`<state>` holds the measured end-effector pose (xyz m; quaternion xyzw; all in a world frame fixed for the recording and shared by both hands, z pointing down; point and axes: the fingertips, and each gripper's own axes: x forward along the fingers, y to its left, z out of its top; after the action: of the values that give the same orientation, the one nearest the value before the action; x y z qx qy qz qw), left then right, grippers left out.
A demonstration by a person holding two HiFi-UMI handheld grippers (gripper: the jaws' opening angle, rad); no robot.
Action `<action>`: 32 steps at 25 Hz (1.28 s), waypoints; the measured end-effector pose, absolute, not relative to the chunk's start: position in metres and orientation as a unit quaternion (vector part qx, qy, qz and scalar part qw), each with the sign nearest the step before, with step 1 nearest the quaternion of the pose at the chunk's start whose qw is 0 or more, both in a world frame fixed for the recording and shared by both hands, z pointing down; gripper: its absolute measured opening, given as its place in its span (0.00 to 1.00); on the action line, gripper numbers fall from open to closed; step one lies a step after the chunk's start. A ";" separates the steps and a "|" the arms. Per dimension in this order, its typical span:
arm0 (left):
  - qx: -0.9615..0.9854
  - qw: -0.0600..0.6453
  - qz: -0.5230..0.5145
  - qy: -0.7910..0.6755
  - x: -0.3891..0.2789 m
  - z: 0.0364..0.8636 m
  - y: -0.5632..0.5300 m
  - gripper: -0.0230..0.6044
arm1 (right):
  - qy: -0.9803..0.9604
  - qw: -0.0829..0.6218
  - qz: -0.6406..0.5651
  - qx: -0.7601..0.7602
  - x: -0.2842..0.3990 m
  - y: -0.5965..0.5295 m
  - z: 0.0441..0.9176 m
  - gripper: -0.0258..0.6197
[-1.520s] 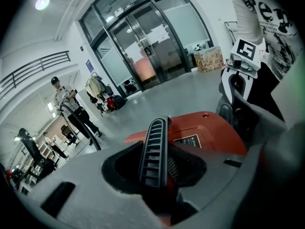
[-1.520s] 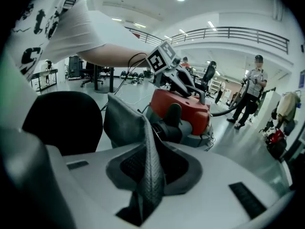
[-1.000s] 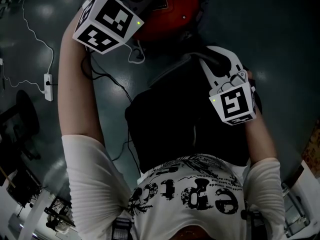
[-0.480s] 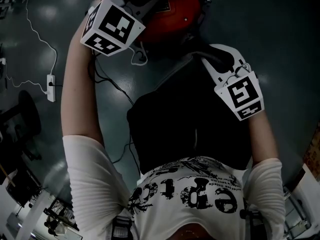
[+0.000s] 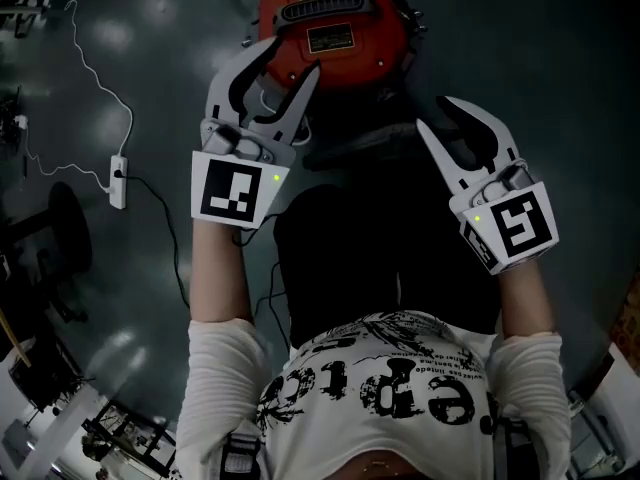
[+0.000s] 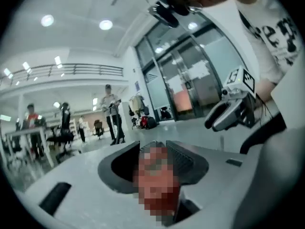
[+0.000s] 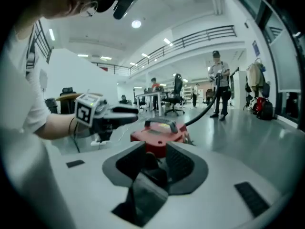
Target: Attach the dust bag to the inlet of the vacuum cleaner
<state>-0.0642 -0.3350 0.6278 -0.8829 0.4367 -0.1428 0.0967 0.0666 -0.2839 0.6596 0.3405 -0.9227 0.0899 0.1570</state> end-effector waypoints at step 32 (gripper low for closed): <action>-0.710 -0.091 -0.010 0.698 -0.084 0.144 -0.183 0.04 | -0.879 0.110 0.008 0.464 0.139 -0.223 0.152 0.04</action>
<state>-0.0838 -0.1825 0.1443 -0.7100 0.6982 -0.0098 -0.0907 0.1388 -0.2231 0.1520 0.4640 -0.8789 0.0078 0.1101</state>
